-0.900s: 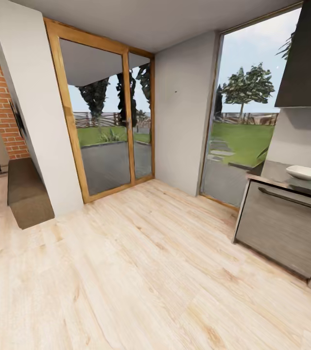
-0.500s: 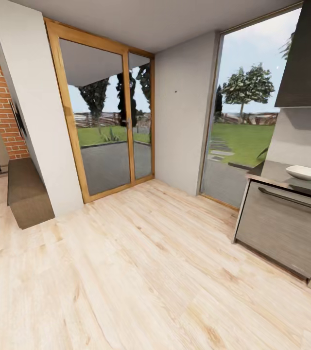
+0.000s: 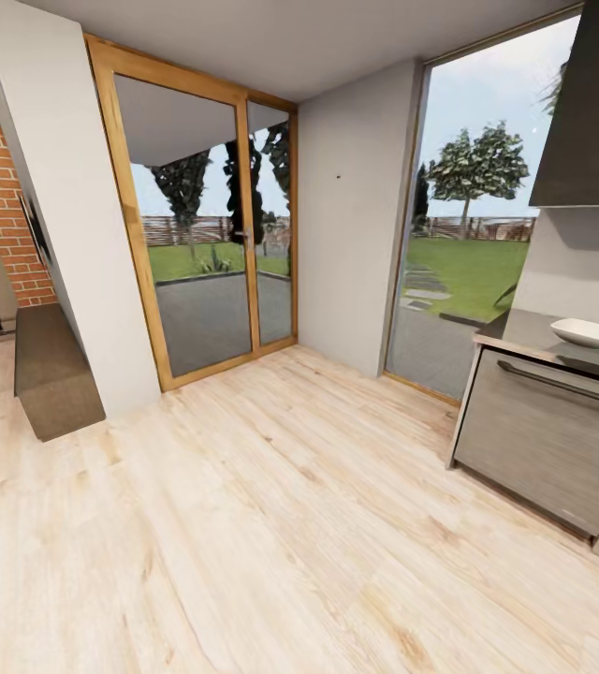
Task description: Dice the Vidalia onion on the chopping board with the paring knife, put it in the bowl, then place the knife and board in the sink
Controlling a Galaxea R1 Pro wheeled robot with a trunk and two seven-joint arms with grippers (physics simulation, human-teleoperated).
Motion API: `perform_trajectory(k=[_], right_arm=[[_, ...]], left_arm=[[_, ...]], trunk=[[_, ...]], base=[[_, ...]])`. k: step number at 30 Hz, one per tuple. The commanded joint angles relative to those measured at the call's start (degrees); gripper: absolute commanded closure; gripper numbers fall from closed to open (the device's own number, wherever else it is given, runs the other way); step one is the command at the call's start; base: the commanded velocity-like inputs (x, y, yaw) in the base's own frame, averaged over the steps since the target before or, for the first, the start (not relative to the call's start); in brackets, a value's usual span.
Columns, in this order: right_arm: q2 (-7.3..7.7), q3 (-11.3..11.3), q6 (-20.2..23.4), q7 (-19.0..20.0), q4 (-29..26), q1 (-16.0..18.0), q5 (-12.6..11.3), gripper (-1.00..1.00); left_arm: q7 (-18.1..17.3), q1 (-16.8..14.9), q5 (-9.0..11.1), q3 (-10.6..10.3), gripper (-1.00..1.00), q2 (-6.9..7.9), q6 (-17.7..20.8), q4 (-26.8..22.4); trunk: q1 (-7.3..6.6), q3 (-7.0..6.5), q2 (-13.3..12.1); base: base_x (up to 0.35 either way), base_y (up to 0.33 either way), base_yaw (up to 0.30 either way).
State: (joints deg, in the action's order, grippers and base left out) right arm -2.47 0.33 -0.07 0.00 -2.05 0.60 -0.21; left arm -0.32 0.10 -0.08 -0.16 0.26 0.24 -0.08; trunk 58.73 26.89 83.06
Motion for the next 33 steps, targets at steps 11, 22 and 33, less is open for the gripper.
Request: perform_trajectory(k=[11,22,33], right_arm=[[0.01,0.0,0.0,0.0,-0.1,0.0,0.0,-1.0],[0.01,0.0,0.0,0.0,-0.1,0.0,0.0,-1.0],[0.04,-0.1,-1.0,0.0,-0.2,0.0,0.0,-1.0]], left_arm=[[0.0,0.0,0.0,0.0,-1.0,0.01,0.0,0.0],[0.0,0.0,0.0,0.0,-1.0,0.0,0.0,0.0],[-0.1,0.0,0.2,0.1,-1.0,-0.29,-0.1,-0.6]], trunk=[[0.0,0.18,0.0],[0.0,0.19,0.0],[0.0,0.19,0.0]], base=[[0.0,0.0,0.0],[0.0,0.0,0.0],[0.0,0.0,0.0]])
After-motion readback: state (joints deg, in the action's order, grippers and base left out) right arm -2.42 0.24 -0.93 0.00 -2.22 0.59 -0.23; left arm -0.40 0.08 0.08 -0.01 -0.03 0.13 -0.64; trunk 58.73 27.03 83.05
